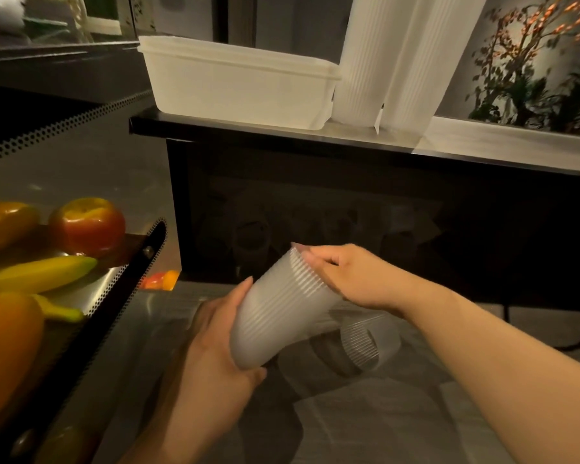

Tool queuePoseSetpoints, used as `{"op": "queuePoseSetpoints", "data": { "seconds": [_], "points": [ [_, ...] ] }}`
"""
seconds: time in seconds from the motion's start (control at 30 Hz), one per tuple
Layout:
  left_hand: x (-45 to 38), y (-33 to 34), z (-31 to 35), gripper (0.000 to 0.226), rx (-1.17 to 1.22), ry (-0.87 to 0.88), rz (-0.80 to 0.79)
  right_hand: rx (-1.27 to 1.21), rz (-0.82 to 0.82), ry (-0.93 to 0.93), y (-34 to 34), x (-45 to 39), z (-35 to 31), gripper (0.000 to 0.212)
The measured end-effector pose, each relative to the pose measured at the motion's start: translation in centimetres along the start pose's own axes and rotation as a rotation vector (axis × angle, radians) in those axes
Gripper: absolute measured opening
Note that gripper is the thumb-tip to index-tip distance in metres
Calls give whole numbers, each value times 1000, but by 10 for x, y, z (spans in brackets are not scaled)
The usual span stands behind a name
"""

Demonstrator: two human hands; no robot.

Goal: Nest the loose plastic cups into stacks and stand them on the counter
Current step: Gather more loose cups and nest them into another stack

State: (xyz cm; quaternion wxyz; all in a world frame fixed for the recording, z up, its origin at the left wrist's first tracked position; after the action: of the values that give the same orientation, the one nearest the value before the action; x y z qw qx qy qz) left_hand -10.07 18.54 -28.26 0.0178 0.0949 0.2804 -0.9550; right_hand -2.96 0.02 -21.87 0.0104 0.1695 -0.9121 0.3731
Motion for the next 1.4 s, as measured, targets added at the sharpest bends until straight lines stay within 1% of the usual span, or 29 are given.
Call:
{"op": "queuePoseSetpoints", "data": {
  "seconds": [0.03,0.1,0.13,0.17,0.2,0.23,0.27,0.33,0.37,0.4,0.43,0.47,0.5,0.53,0.57,0.6,0.63,0.67,0.77,0.87,1.0,1.07,1.13,1.23,1.27,1.3,1.37,1.4],
  "points": [
    [-1,0,0,117,8,-2,-5,39,54,50,-7,2,12,51],
    [-4,-3,-4,116,49,-38,-5,172,218,191,-28,13,43,70],
    [-5,-5,-6,114,59,-49,-10,280,220,290,-31,23,59,81],
    [-6,-6,-9,114,46,-57,-12,393,145,403,-26,33,75,91],
    [-7,-7,-12,115,19,-60,-14,505,12,508,-13,43,90,94],
    [-8,-8,-14,116,-5,-58,-17,607,-96,580,1,55,100,89],
    [-8,-7,-15,117,-17,-52,-24,669,-122,606,11,62,109,76],
    [-9,-5,-15,116,-17,-44,-38,716,-9,555,12,61,119,38],
    [-8,-4,-15,115,-18,-43,-45,715,34,551,4,59,122,25],
    [-9,-3,-16,115,-23,-42,-53,662,65,550,-7,56,124,19],
    [-9,-2,-17,115,-33,-45,-63,535,104,552,-22,52,122,17],
    [-9,-1,-18,115,-44,-47,-73,312,165,556,-36,49,117,18],
    [-9,0,-20,116,-54,-42,-82,11,245,548,-47,48,109,18],
    [-9,0,-20,116,-57,-36,-90,-285,301,508,-53,47,96,16],
    [-9,1,-21,116,-48,-31,-97,-522,324,435,-58,46,79,15],
    [-9,2,-21,115,-27,-26,-100,-676,320,357,-61,42,66,17],
    [-9,2,-21,114,-4,-18,-102,-749,285,286,-62,38,53,18],
    [-9,4,-20,114,16,-11,-104,-737,235,234,-60,34,42,19],
    [-9,9,-17,115,53,24,-105,-522,105,190,-44,23,25,16],
    [-9,13,-17,113,129,13,-132,-375,102,162,-36,10,19,14],
    [-10,9,-25,115,113,-10,-135,-344,51,74,-29,2,9,23],
    [-10,9,-25,114,100,-3,-135,-348,-24,77,-21,-2,9,22],
    [-10,12,-24,112,128,-2,-138,-302,-94,101,-10,-5,8,18],
    [-12,14,-21,112,173,-19,-102,-24,-70,81,1,-13,5,14],
    [-14,12,-22,111,172,-28,-76,5,-55,73,6,-17,3,13],
    [-15,10,-23,111,165,-41,-48,-30,-43,72,11,-20,-1,13],
    [-16,6,-29,111,155,-88,16,-236,32,94,15,-32,-5,36],
    [-16,3,-32,113,155,-112,53,-327,110,97,13,-43,-2,44]
  ]
}}
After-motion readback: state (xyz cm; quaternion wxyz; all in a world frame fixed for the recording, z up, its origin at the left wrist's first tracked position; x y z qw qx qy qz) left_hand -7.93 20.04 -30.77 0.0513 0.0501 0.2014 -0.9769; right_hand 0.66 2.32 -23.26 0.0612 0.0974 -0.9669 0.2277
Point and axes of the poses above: each hand's wrist, its own x-axis away from the middle knuckle, its own y-axis out of the palm, z = x × y, the point moved 7 cm from there along -x, towards the middle knuckle, and after that the axes turned 2 degrees about -x, right-handed, at the moved point
